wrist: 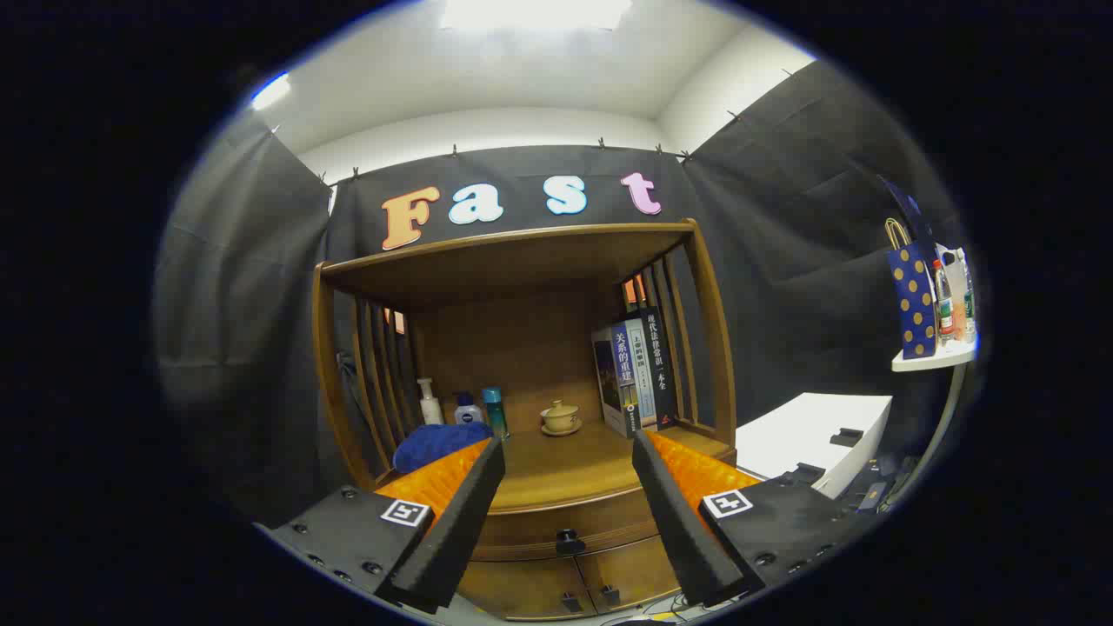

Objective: Pull open the drawer, take out the items inside it, and place them on the countertop above the cabinet.

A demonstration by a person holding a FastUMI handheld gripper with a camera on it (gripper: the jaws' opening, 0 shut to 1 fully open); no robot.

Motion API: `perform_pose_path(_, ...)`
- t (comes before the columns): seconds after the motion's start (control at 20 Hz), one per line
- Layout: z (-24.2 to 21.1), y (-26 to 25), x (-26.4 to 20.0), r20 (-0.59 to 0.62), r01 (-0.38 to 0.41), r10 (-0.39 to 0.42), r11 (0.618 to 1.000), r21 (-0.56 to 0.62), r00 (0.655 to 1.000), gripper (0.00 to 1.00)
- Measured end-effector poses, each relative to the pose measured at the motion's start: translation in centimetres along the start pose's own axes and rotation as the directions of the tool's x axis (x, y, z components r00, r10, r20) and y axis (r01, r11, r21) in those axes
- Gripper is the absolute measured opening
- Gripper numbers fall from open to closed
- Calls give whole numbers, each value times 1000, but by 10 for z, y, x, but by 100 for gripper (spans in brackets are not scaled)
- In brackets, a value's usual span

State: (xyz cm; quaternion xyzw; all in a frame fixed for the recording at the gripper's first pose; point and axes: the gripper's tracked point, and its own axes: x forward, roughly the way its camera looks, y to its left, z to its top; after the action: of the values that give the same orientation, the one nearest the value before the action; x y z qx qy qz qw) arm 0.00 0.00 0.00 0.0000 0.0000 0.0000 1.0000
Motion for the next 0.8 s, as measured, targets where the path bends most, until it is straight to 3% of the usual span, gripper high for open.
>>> perform_pose_path(0.8,-6,5,9,-17,-9,8,998,-63,1000,98)
